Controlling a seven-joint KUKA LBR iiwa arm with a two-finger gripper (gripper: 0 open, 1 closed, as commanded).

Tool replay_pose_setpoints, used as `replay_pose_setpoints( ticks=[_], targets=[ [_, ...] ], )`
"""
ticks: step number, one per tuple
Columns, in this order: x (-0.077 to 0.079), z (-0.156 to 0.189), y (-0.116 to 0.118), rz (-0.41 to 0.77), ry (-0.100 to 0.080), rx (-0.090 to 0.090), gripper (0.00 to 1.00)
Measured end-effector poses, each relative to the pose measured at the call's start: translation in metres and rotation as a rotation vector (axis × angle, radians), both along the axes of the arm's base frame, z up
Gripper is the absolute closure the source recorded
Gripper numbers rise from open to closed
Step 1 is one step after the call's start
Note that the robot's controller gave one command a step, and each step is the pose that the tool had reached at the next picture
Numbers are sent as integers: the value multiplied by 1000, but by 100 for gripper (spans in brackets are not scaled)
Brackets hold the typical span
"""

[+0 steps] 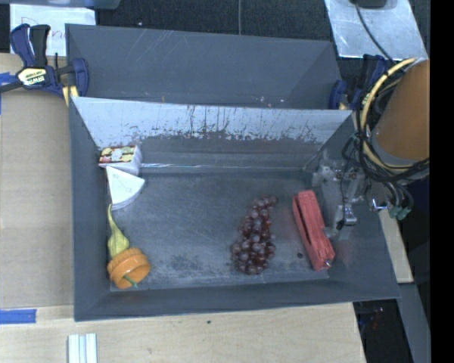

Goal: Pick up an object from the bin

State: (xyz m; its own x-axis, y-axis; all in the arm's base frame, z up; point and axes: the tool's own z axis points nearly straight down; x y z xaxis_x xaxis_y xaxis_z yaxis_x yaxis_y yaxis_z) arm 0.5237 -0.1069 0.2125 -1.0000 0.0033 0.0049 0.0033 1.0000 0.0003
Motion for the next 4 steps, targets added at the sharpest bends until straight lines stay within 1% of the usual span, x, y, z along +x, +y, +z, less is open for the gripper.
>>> replay_pose_setpoints(
  ticks=[1, 2, 3, 4],
  targets=[
    [2, 5, 1, 3, -9, -1, 0],
    [3, -61, 44, 324, -14, -3, 0],
    [-5, -63, 100, 369, -12, -2, 0],
    [3, -90, 102, 680, -5, 1, 0]
  ],
)
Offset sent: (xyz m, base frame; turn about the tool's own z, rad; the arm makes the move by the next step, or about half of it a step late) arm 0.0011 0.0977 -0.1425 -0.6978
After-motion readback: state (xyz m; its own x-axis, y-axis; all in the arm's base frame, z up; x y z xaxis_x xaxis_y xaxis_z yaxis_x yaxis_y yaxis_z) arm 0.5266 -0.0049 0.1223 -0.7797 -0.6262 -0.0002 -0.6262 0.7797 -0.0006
